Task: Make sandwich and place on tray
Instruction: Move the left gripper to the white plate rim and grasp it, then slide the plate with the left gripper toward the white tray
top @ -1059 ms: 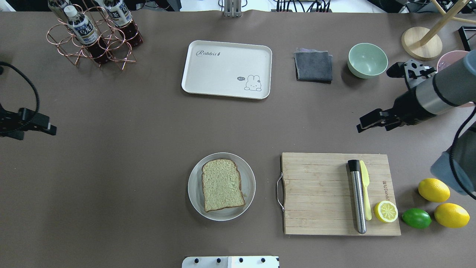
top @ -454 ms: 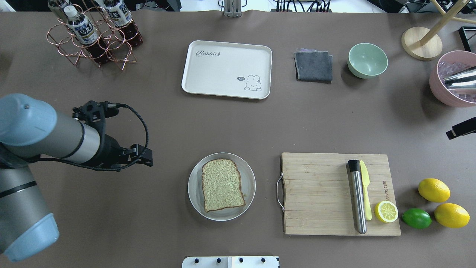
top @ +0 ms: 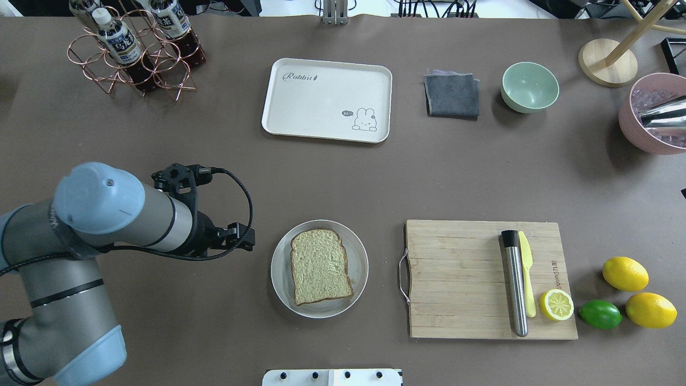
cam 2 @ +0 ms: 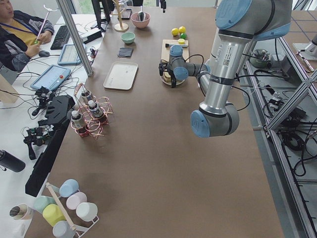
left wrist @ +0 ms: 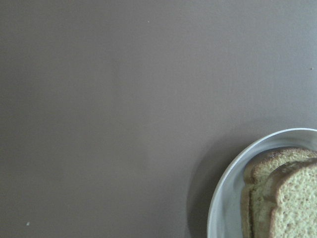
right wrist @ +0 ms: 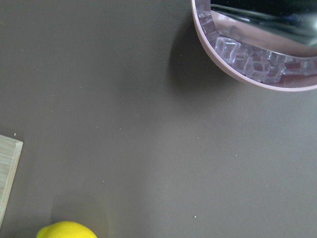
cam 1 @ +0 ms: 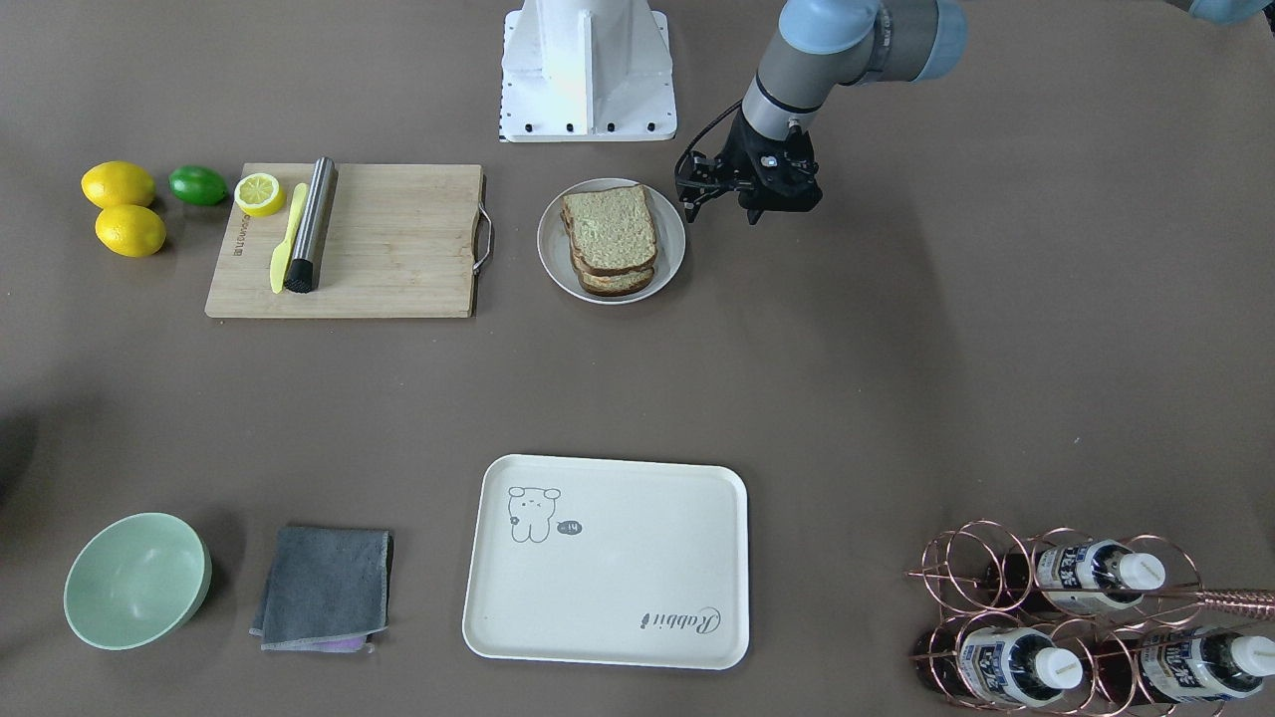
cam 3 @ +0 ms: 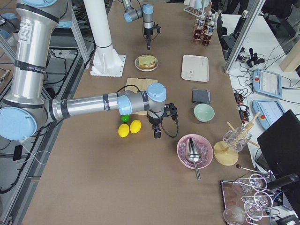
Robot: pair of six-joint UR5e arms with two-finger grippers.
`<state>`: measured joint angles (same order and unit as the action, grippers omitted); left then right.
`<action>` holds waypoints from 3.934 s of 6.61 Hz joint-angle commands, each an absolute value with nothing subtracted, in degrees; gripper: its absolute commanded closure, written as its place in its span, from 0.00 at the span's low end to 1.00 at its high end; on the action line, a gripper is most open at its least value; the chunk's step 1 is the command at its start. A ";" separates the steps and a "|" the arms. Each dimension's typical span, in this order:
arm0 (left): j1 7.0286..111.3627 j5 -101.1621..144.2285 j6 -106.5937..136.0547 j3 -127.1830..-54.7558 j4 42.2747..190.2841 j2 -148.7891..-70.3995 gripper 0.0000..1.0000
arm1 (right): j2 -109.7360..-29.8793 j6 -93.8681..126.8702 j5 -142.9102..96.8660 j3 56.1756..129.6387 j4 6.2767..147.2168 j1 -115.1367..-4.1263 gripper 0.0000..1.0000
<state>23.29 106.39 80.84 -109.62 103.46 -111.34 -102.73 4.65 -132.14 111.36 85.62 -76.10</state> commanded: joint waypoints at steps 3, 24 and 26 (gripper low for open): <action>21.45 104.85 81.04 -105.38 104.93 -113.90 0.34 | -103.53 4.22 -132.01 111.44 85.87 -76.55 0.00; 48.77 128.75 61.01 -64.66 121.95 -137.96 1.00 | -101.34 4.57 -133.41 111.97 86.57 -76.02 0.00; 49.04 129.46 59.25 -51.65 127.41 -144.73 1.00 | -101.42 4.57 -133.51 112.06 86.40 -76.29 0.00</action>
<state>48.78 128.87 60.37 -58.35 124.38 -141.45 -101.41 4.54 -133.43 112.02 86.48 -76.15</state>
